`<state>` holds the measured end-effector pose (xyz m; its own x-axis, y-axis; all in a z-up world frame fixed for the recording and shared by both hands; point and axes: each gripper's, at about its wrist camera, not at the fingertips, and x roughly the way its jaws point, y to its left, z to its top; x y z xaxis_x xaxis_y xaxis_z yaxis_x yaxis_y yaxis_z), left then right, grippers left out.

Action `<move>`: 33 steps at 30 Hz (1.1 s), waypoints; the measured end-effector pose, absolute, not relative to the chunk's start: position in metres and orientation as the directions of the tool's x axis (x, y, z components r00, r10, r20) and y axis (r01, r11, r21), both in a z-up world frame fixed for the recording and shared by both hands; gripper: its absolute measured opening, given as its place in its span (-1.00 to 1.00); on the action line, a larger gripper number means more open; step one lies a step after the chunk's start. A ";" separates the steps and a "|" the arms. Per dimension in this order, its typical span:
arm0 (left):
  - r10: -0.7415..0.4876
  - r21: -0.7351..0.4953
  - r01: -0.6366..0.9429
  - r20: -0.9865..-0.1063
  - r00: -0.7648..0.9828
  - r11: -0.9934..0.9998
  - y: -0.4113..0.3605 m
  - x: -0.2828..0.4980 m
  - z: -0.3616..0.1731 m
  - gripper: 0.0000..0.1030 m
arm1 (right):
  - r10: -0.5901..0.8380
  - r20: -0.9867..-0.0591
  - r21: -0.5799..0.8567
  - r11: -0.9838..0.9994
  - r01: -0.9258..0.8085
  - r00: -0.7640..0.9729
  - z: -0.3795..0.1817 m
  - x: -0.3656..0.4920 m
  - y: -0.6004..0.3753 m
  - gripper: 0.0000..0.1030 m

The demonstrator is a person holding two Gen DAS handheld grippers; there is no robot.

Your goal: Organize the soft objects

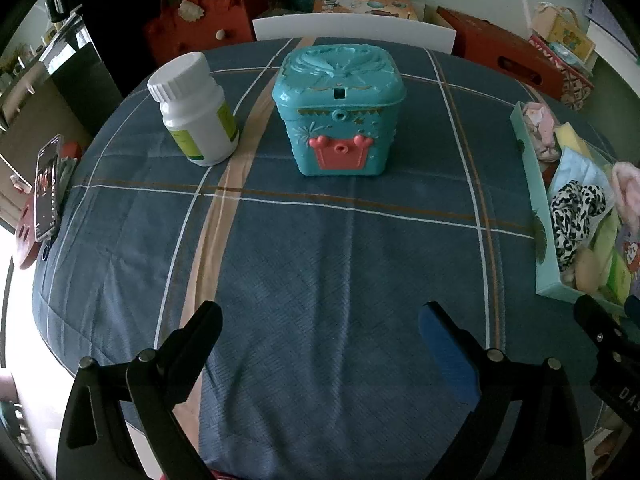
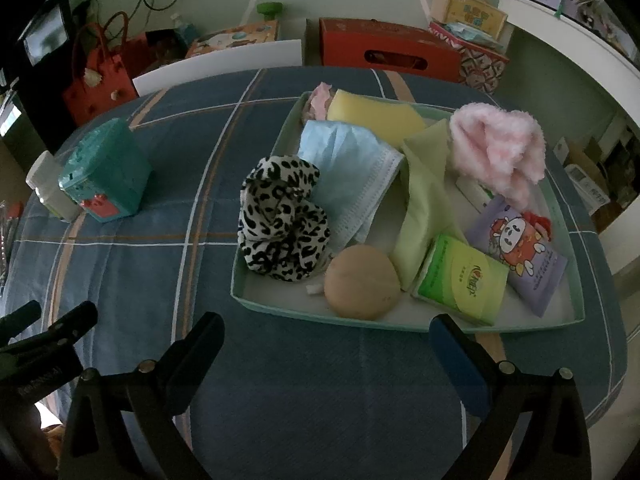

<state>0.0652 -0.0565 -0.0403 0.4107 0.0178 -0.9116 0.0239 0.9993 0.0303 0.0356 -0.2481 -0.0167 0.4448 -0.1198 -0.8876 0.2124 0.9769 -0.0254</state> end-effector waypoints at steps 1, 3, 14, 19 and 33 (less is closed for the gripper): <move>0.018 0.030 0.024 -0.912 0.411 0.999 -0.057 0.065 -0.040 0.92 | -0.122 -0.888 -0.027 0.976 0.214 0.444 -0.017 0.036 -0.249 1.00; 0.018 0.031 0.024 -0.912 0.411 0.999 -0.057 0.065 -0.040 0.92 | -0.126 -0.887 -0.030 0.976 0.217 0.444 -0.017 0.036 -0.249 1.00; 0.016 0.028 0.024 -0.912 0.410 0.999 -0.056 0.065 -0.039 0.92 | -0.128 -0.888 -0.032 0.976 0.217 0.442 -0.018 0.035 -0.250 1.00; 0.013 0.025 0.022 -0.911 0.412 0.999 -0.055 0.065 -0.040 0.92 | -0.129 -0.888 -0.034 0.975 0.218 0.442 -0.018 0.035 -0.249 1.00; 0.008 0.019 0.022 -0.903 0.431 1.000 -0.055 0.064 -0.036 0.92 | -0.134 -0.886 -0.039 0.975 0.219 0.444 -0.018 0.033 -0.250 1.00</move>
<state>0.0640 -0.0547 -0.0360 0.4305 0.0080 -0.9025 0.0221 0.9996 0.0194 0.0334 -0.2496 -0.0182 0.4438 -0.1345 -0.8860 0.2186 0.9751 -0.0385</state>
